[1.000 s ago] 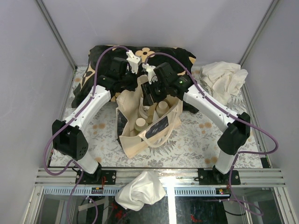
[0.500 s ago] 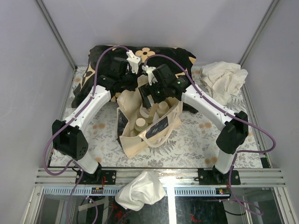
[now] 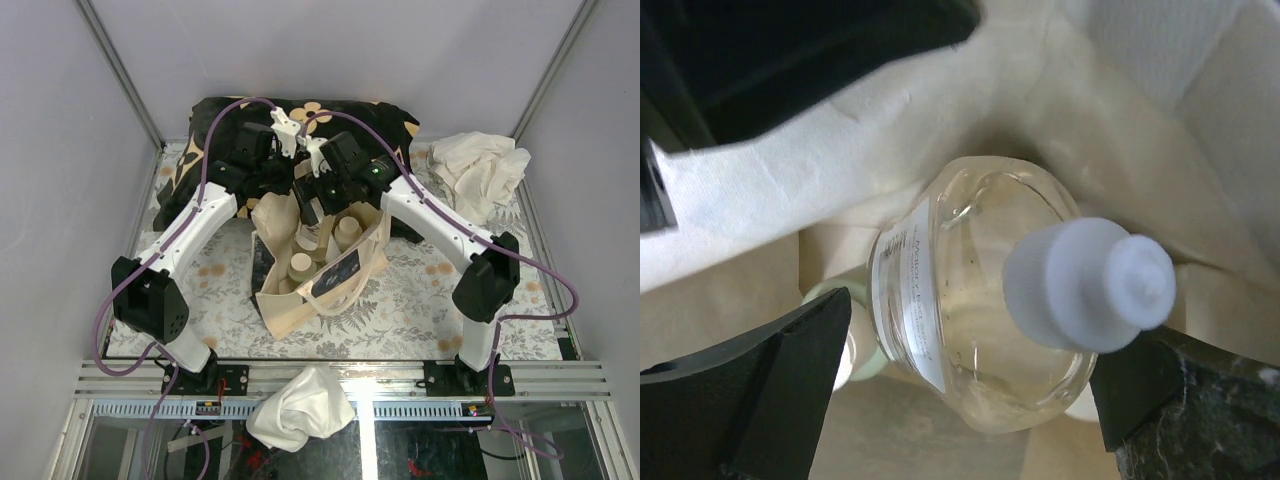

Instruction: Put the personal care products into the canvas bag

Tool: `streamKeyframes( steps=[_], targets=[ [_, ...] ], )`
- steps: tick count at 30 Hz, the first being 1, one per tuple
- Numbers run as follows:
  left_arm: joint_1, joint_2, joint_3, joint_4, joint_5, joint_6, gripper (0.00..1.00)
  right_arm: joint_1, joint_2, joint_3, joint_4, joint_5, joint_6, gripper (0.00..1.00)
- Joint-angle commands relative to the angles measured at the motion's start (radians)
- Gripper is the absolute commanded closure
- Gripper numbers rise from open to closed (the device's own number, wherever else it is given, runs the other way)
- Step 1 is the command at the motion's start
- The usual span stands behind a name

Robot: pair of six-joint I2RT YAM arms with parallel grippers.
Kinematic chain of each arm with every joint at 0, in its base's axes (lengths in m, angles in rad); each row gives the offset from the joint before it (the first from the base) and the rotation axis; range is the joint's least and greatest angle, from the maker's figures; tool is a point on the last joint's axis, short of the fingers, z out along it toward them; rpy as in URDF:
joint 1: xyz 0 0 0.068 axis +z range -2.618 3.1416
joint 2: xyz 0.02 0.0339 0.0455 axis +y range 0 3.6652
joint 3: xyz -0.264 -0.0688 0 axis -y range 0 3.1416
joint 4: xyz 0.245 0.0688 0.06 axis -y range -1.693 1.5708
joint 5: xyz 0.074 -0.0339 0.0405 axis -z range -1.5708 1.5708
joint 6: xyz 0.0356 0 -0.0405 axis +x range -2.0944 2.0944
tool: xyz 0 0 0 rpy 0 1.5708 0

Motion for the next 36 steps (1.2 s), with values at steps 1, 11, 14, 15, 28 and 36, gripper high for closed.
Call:
streamKeyframes(
  steps=[1, 11, 14, 15, 28, 36],
  targets=[
    [-0.008, -0.030, 0.042, 0.073, 0.011, -0.014, 1.00, 0.008, 0.036, 0.108, 0.044, -0.038, -0.017, 0.05],
    [-0.008, -0.019, 0.051, 0.073, 0.011, -0.011, 1.00, 0.007, 0.007, 0.089, 0.075, 0.042, -0.012, 1.00],
    [-0.009, -0.017, 0.056, 0.073, 0.008, -0.009, 1.00, 0.007, -0.009, 0.081, 0.086, 0.106, -0.013, 1.00],
    [-0.009, -0.017, 0.057, 0.073, 0.007, -0.009, 1.00, 0.006, -0.014, 0.079, 0.097, 0.123, -0.010, 1.00],
    [-0.009, -0.016, 0.075, 0.067, 0.005, -0.009, 1.00, 0.008, -0.067, -0.102, 0.314, 0.152, 0.105, 1.00],
    [-0.009, -0.009, 0.079, 0.065, 0.005, -0.007, 1.00, 0.007, -0.168, -0.370, 0.408, 0.218, 0.095, 0.86]
  ],
)
